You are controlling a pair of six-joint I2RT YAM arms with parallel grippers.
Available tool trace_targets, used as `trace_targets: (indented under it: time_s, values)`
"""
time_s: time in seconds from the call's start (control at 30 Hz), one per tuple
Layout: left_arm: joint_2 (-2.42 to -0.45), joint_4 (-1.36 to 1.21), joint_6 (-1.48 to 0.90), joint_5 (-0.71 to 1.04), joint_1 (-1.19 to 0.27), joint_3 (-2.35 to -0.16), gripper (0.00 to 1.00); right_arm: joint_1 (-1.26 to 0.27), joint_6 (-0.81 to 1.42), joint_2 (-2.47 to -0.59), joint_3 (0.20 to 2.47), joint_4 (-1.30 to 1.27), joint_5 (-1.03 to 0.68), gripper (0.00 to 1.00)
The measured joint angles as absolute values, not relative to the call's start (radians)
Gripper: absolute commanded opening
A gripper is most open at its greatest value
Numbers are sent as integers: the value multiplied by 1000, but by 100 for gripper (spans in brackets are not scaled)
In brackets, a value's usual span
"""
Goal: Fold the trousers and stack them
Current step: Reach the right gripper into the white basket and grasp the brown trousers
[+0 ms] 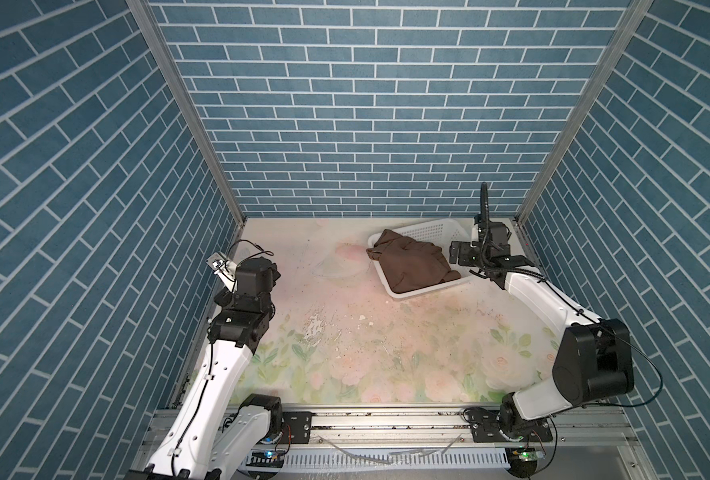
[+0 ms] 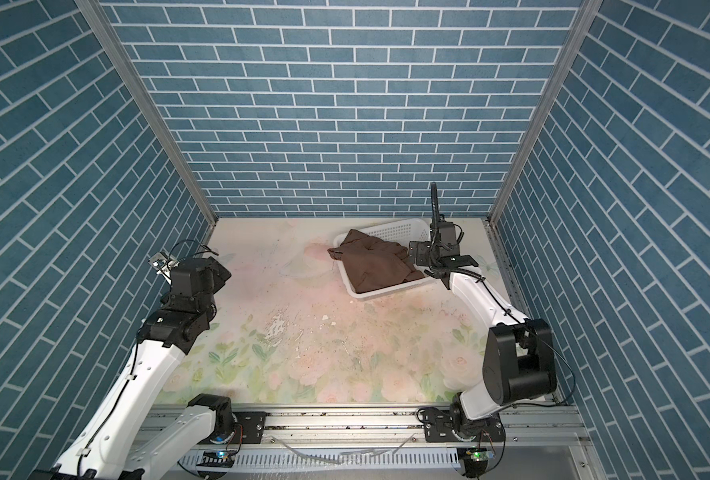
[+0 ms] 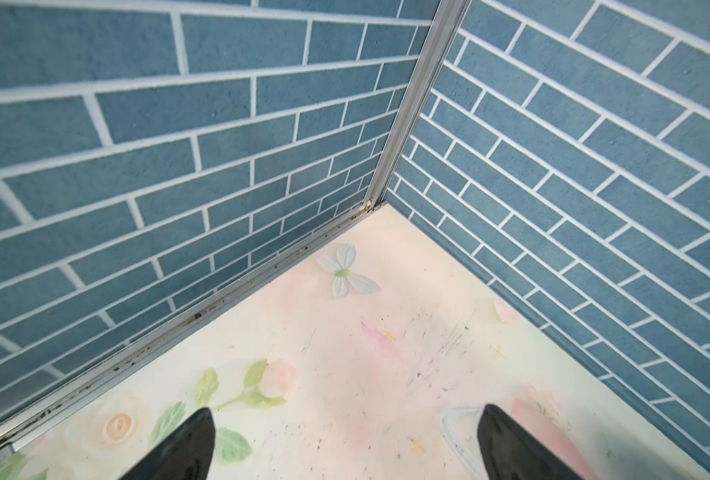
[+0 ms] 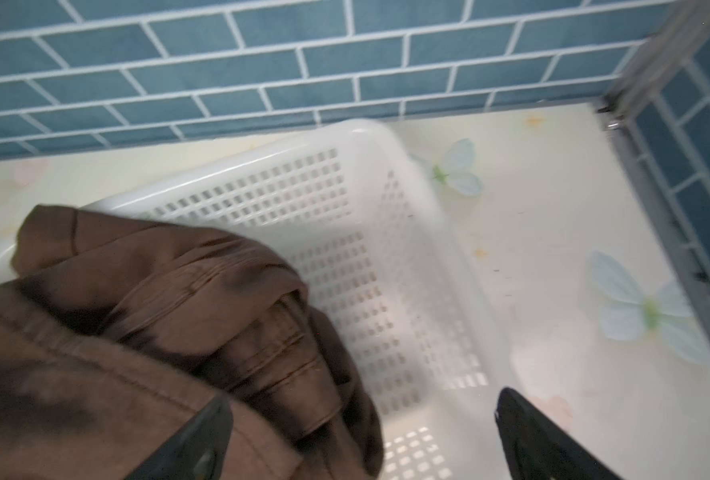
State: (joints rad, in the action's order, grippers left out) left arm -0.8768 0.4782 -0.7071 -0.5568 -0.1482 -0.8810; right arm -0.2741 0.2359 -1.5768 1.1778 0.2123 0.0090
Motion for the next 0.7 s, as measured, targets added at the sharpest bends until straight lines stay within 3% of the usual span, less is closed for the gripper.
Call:
trace_targets:
  time_s: [0.17, 0.37, 0.43, 0.5, 0.53, 0.7]
  values:
    - [-806, 529, -715, -400, -148, -833, 93, -300, 238, -1760, 1290, 242, -180, 99]
    - [-733, 566, -738, -216, -148, -740, 91, -306, 269, -1964, 1396, 252, -288, 95]
    - [-723, 573, -748, -169, -148, -719, 90, -301, 291, -2011, 1423, 244, -309, 77]
    - [-722, 580, -757, -125, -148, -709, 89, -299, 326, -2037, 1432, 224, -317, 14]
    - [-722, 582, -759, -107, -148, -709, 89, -298, 342, -2040, 1432, 215, -316, 0]
    - [-718, 583, -768, -41, -148, -709, 89, -300, 385, -2035, 1480, 253, -227, 0]
